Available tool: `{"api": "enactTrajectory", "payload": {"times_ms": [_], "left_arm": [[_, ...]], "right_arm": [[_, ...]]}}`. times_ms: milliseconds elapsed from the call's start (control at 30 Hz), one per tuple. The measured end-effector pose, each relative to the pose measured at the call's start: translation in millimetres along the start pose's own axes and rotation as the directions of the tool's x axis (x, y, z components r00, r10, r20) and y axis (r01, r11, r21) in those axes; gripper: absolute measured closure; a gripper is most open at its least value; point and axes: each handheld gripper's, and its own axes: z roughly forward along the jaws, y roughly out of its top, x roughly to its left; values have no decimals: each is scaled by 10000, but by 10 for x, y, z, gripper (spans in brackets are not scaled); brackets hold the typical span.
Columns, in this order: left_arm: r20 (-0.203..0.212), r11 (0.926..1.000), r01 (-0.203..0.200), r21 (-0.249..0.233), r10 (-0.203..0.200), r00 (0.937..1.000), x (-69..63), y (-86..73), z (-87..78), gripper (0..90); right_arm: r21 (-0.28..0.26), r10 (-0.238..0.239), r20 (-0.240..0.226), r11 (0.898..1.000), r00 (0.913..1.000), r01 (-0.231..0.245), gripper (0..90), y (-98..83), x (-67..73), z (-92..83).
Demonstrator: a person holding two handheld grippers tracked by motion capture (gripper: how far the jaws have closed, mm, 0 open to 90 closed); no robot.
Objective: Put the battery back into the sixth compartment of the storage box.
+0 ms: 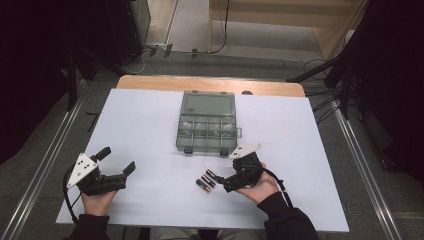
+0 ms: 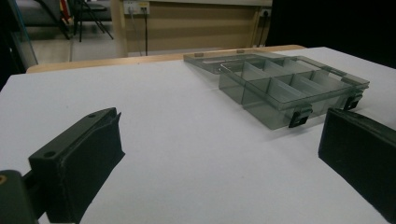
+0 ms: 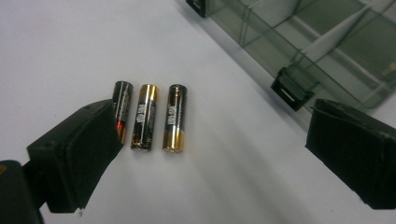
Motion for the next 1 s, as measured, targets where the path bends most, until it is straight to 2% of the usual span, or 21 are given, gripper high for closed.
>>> {"api": "enactTrajectory", "payload": {"times_ms": [200,367,500,533,567,600,700,767,867,1000], "left_arm": [[12,10000,3,-3,-3,10000,-4,0,1,0],[15,10000,8,-16,-8,10000,-3,-1,3,0],[4,10000,27,-7,-27,10000,3,-1,4,0],[7,10000,30,-2,-30,10000,3,-1,3,0],[2,10000,27,6,-27,10000,3,0,2,0],[5,10000,30,10,-30,10000,3,0,2,0],[22,10000,26,20,-26,10000,2,-1,5,0],[17,10000,27,-2,-27,10000,2,-1,4,0],[24,10000,31,18,-31,10000,4,0,3,0],[35,10000,24,48,-24,10000,4,-1,6,0]], "right_arm": [[831,-437,-70,9956,9990,441,49,127,63,96],[1452,-311,-176,9888,9994,333,79,248,84,169],[1875,-317,-433,9815,9986,393,144,314,99,219],[2082,-376,-419,9770,9984,456,143,336,105,236],[2454,-518,-292,9677,9982,574,174,380,127,269],[2454,-518,-292,9677,9982,574,174,380,127,269],[3014,-652,-394,9506,9971,741,255,452,146,333],[3450,-532,-295,9367,9982,601,300,478,157,361],[3593,-548,-245,9313,9982,599,378,510,172,378],[3811,-664,-189,9220,9976,686,436,540,189,388]]}}
